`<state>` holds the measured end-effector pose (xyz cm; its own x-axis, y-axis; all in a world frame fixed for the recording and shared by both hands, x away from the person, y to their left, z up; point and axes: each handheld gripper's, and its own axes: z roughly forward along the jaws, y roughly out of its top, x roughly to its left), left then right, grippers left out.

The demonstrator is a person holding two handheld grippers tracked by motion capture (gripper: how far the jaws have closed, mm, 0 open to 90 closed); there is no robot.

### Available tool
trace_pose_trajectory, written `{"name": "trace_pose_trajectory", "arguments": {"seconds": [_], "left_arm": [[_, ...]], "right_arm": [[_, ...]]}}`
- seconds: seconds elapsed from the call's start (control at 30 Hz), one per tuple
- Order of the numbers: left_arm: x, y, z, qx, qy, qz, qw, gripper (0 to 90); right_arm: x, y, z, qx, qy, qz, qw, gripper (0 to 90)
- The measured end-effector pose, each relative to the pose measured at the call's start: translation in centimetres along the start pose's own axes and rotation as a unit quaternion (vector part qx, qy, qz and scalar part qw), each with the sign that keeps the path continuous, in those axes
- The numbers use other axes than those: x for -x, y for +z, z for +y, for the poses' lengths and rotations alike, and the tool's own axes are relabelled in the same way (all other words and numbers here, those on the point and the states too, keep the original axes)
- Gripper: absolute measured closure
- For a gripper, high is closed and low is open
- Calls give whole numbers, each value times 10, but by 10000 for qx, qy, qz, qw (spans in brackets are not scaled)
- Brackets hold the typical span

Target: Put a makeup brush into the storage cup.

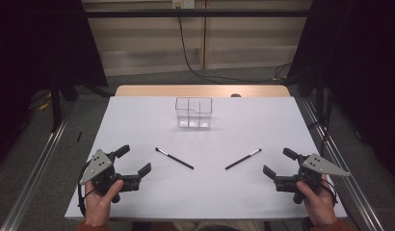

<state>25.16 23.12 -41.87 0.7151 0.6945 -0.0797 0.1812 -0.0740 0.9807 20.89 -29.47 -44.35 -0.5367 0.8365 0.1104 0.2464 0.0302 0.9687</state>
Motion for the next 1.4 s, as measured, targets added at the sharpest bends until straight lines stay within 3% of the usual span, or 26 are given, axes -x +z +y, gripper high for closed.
{"name": "trace_pose_trajectory", "arguments": {"seconds": [0.53, 1.07, 1.17, 1.4], "left_arm": [[-1, 20, 13, -32, 106, -265, 9996, 31], [-5, 46, 24, -141, 268, -357, 9989, 26], [-6, 53, 26, -158, 204, -325, 9991, 26], [-11, 65, 29, -162, 262, -391, 9988, 26]], "right_arm": [[0, 3, 0, -12, 24, 53, 10000, 0], [0, 4, 0, -16, -13, 86, 10000, 0], [0, 4, 0, -18, -16, 91, 10000, 0], [0, 5, 0, -21, -8, 105, 9999, 0]]}}
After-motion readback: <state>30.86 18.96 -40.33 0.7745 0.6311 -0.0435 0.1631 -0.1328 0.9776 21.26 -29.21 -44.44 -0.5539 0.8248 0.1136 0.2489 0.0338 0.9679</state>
